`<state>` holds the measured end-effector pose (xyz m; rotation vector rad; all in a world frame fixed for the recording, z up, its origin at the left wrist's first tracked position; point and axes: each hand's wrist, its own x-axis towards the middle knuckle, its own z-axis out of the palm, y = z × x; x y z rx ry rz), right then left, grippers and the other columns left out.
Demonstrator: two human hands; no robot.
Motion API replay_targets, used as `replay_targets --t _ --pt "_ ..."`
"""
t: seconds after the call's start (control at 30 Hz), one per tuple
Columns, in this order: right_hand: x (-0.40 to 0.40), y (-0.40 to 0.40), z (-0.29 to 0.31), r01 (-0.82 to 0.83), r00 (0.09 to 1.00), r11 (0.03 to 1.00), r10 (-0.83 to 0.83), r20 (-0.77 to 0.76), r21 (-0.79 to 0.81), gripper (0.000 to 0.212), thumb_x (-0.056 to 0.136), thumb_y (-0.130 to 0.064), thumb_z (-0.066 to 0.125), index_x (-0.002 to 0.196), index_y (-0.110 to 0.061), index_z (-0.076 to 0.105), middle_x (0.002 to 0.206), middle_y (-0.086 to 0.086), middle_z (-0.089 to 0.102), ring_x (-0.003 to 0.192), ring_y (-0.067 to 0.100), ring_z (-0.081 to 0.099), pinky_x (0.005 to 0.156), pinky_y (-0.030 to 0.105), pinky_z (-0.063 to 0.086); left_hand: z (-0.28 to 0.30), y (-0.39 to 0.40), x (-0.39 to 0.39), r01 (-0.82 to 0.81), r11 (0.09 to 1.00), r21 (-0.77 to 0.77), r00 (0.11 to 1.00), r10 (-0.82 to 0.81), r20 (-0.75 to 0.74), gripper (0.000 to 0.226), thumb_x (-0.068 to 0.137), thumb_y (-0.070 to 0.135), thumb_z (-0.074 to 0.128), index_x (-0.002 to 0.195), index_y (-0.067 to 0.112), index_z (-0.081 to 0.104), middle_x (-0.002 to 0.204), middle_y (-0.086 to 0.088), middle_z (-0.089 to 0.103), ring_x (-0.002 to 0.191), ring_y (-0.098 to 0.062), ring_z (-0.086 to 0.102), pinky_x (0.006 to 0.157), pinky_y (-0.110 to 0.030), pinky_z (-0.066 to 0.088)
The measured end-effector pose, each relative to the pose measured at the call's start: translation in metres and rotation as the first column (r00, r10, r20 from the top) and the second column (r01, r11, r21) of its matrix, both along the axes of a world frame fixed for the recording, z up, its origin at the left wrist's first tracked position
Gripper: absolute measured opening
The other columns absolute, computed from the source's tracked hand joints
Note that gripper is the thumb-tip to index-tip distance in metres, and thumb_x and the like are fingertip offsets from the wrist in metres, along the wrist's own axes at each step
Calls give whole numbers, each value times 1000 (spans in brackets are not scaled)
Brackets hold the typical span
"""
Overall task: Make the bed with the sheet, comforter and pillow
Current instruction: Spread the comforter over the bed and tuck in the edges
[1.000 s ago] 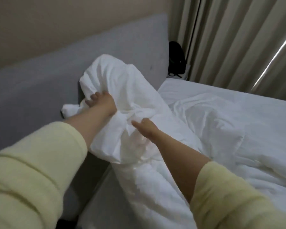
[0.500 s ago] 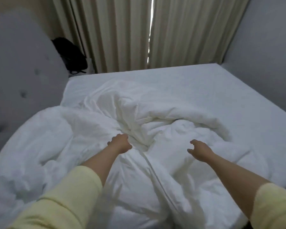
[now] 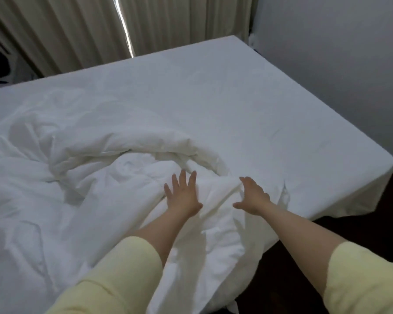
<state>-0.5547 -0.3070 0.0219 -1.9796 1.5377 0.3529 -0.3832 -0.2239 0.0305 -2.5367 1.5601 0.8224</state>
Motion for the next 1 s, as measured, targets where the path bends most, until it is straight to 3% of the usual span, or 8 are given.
replay_targets --t 0.27,0.43,0.53,0.6,0.67,0.73,0.93,1.0 --pt "56 -83 -27 16 970 996 -36 240 83 84 90 -33 59 152 -17 5 160 2 11 142 27 29 115 43 28 1 -85 70 -61 966 -249 927 147 344 89 90 8 47 150 31 -15 158 1 -23 146 -29 -21 115 -55 -10" --pt "99 -127 -51 -79 981 995 66 181 66 99 83 -37 66 152 -18 -1 159 -4 12 141 25 29 112 42 31 -15 -116 120 -115 982 -147 892 168 420 73 93 14 44 151 33 5 160 -1 -15 146 -36 -19 114 -58 -10" --pt "115 -138 -76 -71 994 989 59 93 132 103 78 -43 67 151 -24 -3 155 -4 21 136 26 33 107 43 32 -24 -124 136 -256 963 -83 895 269 357 38 96 14 38 131 30 42 155 -6 24 145 -42 5 113 -63 0" --pt "117 -140 -95 -45 994 984 26 111 172 79 81 -43 60 146 -23 21 142 3 43 121 28 48 100 40 39 -21 -130 134 -304 944 -125 886 329 328 29 89 4 35 106 22 51 118 -7 57 126 -33 43 111 -54 21" --pt "115 -154 -96 -36 988 982 6 156 187 42 91 -30 49 128 -10 50 128 13 59 110 30 57 89 33 45 -10 -136 124 -358 904 -234 879 411 242 25 82 -2 38 90 21 47 82 -5 53 96 -31 55 87 -36 40" --pt "112 -184 -79 37 972 975 -87 220 220 31 93 -17 46 115 -2 62 120 19 63 110 33 59 82 31 46 10 -152 115 -439 832 -340 849 508 145 24 78 -4 41 86 17 50 76 -7 52 84 -32 54 64 -29 34" --pt "94 -299 50 95 882 990 -134 453 107 14 88 -9 50 83 1 60 90 17 60 83 30 55 66 29 39 112 -245 91 -564 568 -599 736 675 -53 19 80 -8 45 79 10 47 85 -14 51 78 -29 45 64 -29 29" --pt "82 -356 116 118 834 993 -102 542 6 18 86 -7 50 68 -4 51 80 12 54 78 28 51 61 27 37 137 -273 71 -598 502 -625 719 680 -142 21 83 -7 45 91 10 53 98 -15 54 83 -29 47 69 -29 34"
